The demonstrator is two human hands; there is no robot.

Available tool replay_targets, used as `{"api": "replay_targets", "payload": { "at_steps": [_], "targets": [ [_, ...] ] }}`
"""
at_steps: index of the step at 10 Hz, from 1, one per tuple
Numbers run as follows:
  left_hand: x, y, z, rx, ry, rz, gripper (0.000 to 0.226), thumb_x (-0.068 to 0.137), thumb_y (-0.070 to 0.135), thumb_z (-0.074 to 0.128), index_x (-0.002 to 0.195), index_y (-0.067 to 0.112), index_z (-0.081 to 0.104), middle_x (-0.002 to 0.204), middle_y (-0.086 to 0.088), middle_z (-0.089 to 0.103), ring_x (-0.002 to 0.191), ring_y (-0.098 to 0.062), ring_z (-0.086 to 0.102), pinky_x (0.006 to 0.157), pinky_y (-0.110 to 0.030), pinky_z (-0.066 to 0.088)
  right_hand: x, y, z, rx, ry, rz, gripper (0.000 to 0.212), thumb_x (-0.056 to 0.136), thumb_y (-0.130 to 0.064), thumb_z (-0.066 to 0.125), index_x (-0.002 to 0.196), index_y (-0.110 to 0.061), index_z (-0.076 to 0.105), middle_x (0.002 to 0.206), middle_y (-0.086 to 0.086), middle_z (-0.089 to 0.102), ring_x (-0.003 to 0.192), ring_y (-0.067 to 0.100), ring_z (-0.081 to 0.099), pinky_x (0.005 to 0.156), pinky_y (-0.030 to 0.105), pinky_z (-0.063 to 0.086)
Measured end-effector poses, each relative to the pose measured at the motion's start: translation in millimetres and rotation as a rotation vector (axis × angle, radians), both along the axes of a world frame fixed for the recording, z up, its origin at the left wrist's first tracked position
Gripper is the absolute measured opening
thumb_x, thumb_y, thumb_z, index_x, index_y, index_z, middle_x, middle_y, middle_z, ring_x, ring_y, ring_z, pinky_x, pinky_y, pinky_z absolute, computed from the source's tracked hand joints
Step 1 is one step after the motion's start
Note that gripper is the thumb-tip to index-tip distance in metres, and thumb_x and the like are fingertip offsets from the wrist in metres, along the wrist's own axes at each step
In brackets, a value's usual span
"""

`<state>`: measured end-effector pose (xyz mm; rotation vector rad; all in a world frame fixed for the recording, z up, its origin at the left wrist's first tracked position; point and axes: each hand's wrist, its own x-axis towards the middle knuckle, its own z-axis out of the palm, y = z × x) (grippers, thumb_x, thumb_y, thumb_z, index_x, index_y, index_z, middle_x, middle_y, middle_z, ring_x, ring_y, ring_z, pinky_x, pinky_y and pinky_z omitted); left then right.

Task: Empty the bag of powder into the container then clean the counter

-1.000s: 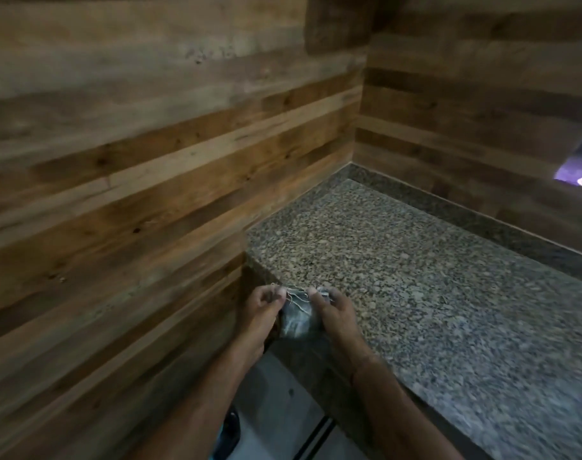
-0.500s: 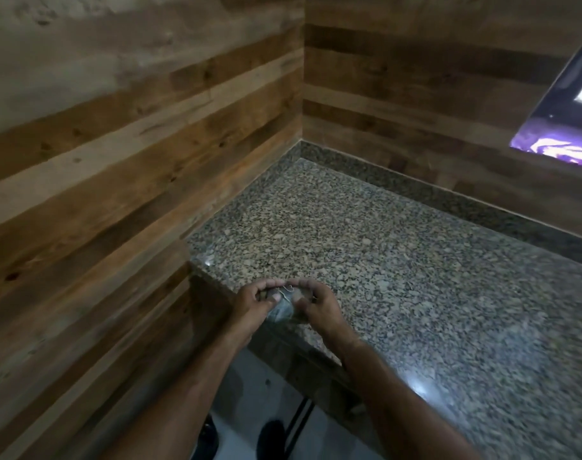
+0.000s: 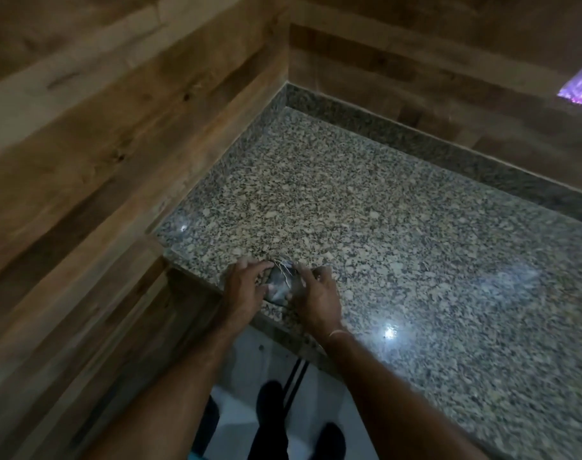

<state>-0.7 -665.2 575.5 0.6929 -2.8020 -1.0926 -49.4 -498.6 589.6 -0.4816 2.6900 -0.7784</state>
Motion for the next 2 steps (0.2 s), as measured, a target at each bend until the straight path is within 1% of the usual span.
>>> {"api": "replay_targets", "payload": {
  "at_steps": [1, 2],
  "targets": [
    [0.9, -7.2, -3.9, -0.039, 0.014, -0.063, 0.053, 0.075, 0.017, 0.087, 0.126, 0.025, 0.073, 0.123, -0.007, 0.059, 0.115, -0.026, 0.054, 0.092, -0.031, 0.041, 4.6, 7.9, 2.8, -0.097, 0.009, 0.009, 0.062, 0.090, -0.035, 0.073, 0.146, -0.033, 0.046, 0.133, 0.004, 0.040, 0.110, 0.017, 0.052, 0.073, 0.016, 0.051],
    [4.8, -5.7, 1.1, -0.105, 0.021, -0.006, 0.053, 0.082, 0.026, 0.083, 0.133, 0.029, 0.068, 0.129, -0.005, 0.057, 0.119, -0.025, 0.051, 0.091, -0.031, 0.039, 7.1, 23.1, 10.7, -0.181, 0.013, -0.040, 0.062, 0.092, -0.027, 0.071, 0.148, -0.029, 0.045, 0.141, 0.007, 0.038, 0.115, 0.018, 0.051, 0.086, 0.030, 0.059]
  ]
}}
